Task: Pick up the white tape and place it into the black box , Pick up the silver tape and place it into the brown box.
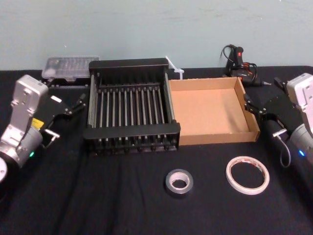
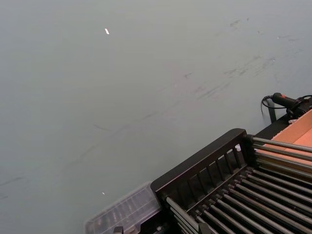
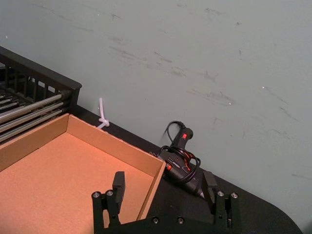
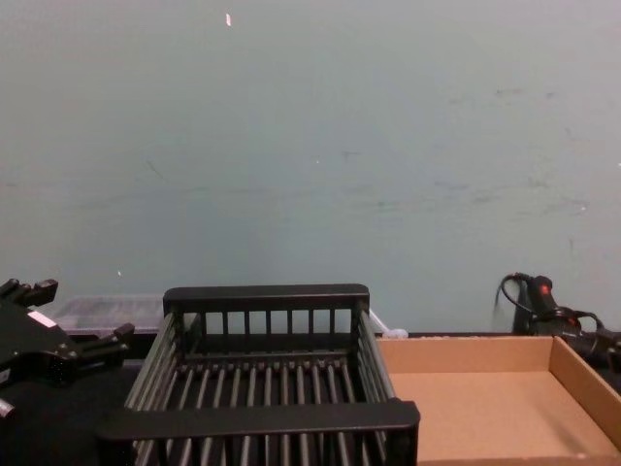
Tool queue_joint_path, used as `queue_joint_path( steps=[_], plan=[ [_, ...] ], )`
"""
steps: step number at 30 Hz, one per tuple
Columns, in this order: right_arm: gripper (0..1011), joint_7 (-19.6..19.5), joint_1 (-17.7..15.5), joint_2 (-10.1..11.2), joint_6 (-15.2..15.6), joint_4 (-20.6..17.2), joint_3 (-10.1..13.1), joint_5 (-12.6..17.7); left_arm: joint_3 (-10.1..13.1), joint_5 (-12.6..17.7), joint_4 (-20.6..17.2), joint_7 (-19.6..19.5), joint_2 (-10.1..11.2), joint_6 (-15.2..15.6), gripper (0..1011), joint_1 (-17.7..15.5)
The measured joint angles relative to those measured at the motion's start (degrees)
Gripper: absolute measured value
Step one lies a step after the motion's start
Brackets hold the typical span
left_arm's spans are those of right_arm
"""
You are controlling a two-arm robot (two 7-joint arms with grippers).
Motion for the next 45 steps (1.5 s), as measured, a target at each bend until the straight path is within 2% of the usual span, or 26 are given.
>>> queue_joint_path(
  steps=[42,45],
  plan=[
    [1002,0.0,0.0,0.0,0.0,0.0,0.0,0.0,0.0,0.0,0.0,0.0,0.0,0.0,1001,0.0],
    [1002,1.0,-0.4,0.0,0.2,-0.5,0.9,0.5,0.0,0.0,0.0,0.0,0.0,0.0,1001,0.0]
  ],
)
